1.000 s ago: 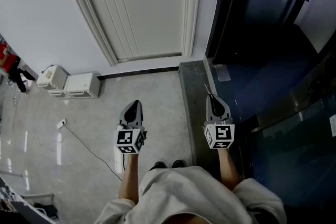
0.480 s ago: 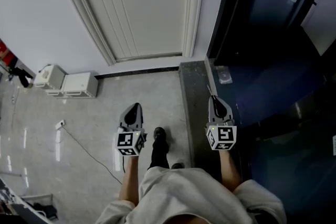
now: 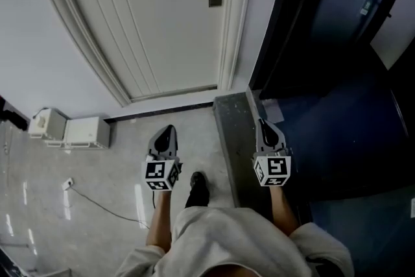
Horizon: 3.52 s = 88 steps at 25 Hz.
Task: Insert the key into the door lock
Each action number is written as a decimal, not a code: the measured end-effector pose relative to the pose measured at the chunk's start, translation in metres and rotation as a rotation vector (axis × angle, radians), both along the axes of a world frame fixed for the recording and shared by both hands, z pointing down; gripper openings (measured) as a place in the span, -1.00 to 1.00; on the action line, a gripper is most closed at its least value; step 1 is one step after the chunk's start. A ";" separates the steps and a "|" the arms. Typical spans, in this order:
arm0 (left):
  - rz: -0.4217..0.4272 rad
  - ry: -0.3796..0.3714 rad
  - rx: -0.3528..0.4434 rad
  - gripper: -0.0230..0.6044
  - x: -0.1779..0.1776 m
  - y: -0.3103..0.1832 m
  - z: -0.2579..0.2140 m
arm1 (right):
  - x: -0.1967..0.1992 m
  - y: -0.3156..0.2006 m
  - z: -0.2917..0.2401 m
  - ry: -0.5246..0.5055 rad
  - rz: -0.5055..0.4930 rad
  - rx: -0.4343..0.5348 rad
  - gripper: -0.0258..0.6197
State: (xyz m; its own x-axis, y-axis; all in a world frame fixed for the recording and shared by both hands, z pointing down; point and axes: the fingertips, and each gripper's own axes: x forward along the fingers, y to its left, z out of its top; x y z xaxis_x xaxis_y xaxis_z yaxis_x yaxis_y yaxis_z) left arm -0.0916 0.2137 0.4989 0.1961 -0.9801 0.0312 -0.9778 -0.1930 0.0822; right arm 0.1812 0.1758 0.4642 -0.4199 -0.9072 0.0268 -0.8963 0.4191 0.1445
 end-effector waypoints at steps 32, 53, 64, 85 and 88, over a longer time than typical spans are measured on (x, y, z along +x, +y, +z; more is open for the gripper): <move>0.070 -0.008 -0.024 -0.87 -0.083 -0.403 -0.017 | -0.106 -0.401 -0.028 0.015 0.006 0.029 -0.83; -0.046 -0.078 -0.003 -0.87 -0.083 -0.566 -0.055 | -0.126 -0.585 -0.064 -0.021 -0.139 0.063 -0.83; 0.026 -0.054 -0.007 -0.87 -0.089 -0.577 -0.050 | -0.147 -0.589 -0.080 0.342 -0.084 0.211 -0.83; 0.069 -0.042 0.008 -0.87 -0.098 -0.570 -0.050 | -0.175 -0.605 -0.102 1.137 0.019 0.587 -0.83; 0.070 -0.038 0.009 -0.87 -0.098 -0.570 -0.051 | -0.178 -0.604 -0.103 1.142 0.017 0.589 -0.83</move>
